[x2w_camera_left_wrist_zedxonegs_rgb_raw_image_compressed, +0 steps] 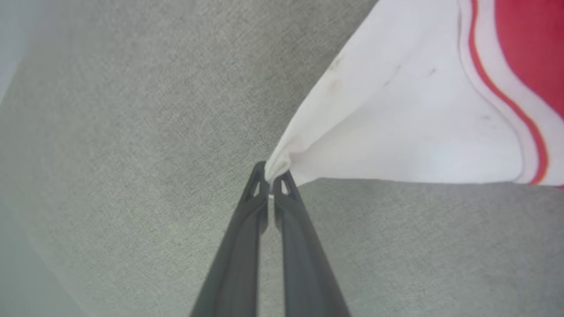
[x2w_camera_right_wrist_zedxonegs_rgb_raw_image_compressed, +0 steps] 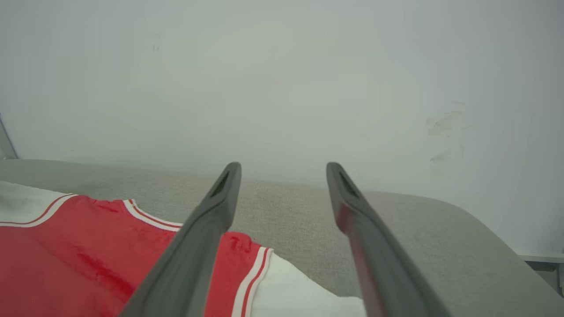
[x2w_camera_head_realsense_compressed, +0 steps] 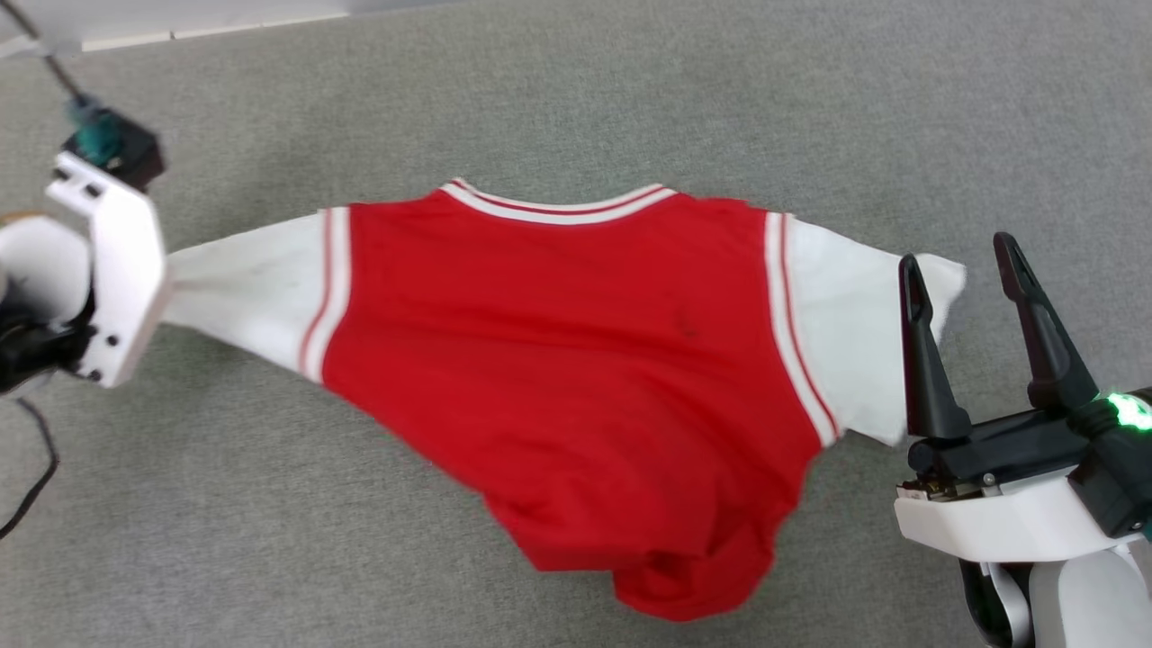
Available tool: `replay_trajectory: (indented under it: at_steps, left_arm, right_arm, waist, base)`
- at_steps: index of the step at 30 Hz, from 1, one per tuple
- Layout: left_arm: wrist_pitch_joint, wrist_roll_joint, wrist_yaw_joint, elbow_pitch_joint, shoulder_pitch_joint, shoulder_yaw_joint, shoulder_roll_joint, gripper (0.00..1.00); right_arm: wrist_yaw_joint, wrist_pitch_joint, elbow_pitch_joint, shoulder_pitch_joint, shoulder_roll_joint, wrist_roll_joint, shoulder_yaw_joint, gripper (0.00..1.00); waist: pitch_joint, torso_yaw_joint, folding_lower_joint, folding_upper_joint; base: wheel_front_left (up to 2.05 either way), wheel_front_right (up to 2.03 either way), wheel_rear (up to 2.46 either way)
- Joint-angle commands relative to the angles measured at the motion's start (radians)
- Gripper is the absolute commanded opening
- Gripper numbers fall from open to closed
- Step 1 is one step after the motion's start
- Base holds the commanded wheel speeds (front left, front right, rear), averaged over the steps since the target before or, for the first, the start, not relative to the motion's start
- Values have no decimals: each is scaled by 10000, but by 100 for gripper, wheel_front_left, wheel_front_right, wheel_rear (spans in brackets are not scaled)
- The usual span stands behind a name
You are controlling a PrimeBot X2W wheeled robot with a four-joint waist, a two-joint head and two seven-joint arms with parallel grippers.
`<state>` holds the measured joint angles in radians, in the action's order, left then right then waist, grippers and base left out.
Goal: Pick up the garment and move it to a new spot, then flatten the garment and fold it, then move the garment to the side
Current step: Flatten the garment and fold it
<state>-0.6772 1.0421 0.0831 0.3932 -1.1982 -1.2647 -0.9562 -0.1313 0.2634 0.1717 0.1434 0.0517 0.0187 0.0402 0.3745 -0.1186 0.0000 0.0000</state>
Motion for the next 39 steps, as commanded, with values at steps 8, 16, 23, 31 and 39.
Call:
replay_trajectory:
  at_steps: [8, 16, 23, 31, 39]
  left_arm:
    - [587, 691, -250, 1432, 1139, 47, 145, 0]
    - [1877, 2, -40, 1900, 559, 171, 651, 100]
    - [1947, -599, 300, 1035, -569, 150, 954, 100]
    - [315, -114, 448, -1250, -494, -76, 1024, 100]
    - [-1437, -538, 455, -3376, 534, -152, 965, 100]
  right_arm:
    - [10, 20, -137, 39, -27, -101, -6, 100]
    - [10, 20, -250, -139, -27, -223, -53, 100]
    - [10, 20, -285, -305, -28, -264, -3, 100]
    - [10, 19, -271, -553, -28, -252, 68, 100]
    - [10, 20, -231, -393, -28, -171, 190, 100]
  waist:
    - [313, -240, 0, 0]
    - [-88, -99, 0, 0]
    - [-563, -5, 0, 0]
    - [-796, -55, 0, 0]
    - [-519, -287, 0, 0]
  base:
    - [0, 0, 0]
    - [0, 0, 0]
    - [0, 0, 0]
    - [0, 0, 0]
    - [0, 0, 0]
